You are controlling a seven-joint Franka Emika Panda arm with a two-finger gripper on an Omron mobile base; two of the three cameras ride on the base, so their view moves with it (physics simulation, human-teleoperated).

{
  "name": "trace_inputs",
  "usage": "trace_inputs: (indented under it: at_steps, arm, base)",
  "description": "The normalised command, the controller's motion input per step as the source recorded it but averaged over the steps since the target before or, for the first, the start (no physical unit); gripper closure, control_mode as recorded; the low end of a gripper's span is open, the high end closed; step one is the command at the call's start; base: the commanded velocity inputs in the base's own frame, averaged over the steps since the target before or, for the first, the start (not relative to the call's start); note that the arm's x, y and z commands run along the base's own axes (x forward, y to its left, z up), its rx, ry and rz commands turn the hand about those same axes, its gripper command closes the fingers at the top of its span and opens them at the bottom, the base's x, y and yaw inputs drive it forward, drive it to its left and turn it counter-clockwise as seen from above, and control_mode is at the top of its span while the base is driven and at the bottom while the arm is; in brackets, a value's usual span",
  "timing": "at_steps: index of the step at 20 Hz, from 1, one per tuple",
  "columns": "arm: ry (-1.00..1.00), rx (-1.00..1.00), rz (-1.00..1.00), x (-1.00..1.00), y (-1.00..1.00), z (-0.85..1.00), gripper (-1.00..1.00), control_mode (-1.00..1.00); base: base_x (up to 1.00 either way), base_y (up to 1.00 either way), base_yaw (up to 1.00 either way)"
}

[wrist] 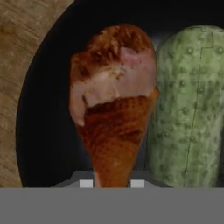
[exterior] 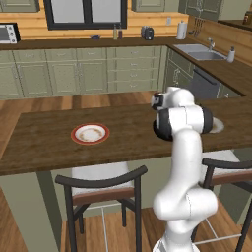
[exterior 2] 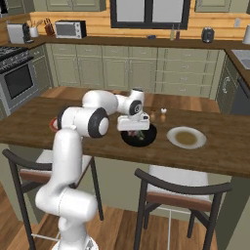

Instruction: Pick the chicken drumstick and cucumber from their plates and place them in the bowl. Then put the bowl in the fridge.

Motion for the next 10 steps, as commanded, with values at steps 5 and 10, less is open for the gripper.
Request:
trace_inputs:
  at_steps: [5,10]
  arm:
    - [0.09,0.0,0.13,0.03,0.0,-0.37,-1.0,-1.0]
    - [0.01,0.0,0.09,0.01,-0.07,0.04,-1.0,-1.0]
  base:
    - [0.0,0.0,0.0]
    - [0.0,0.0,0.0]
